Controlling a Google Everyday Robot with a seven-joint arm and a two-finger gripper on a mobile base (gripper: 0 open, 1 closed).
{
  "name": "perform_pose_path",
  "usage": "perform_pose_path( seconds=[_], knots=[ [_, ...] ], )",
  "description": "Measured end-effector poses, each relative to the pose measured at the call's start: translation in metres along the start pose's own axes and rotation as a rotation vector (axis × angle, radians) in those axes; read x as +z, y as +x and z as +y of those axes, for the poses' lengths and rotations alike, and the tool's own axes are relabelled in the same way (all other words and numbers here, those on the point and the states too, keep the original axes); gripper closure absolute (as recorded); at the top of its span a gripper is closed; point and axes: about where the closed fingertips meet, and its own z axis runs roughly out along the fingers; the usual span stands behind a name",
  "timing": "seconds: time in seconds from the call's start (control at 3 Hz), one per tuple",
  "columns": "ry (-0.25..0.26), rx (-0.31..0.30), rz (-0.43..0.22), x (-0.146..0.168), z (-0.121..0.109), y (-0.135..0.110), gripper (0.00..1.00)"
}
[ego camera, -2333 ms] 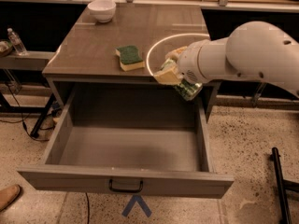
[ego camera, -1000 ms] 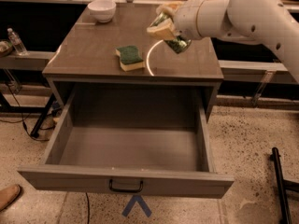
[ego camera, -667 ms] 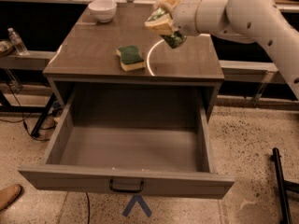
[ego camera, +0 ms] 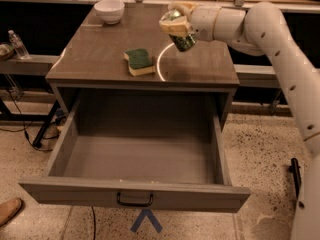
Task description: Pick green can from top drawer and place on counter
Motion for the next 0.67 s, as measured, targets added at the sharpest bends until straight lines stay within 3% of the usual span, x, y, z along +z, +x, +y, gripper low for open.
perform_pose_path(
  seconds=[0.67],
  knots=[
    [-0.035,0.156,-0.169,-0.023,-0.022,0.037,0.96]
  ],
)
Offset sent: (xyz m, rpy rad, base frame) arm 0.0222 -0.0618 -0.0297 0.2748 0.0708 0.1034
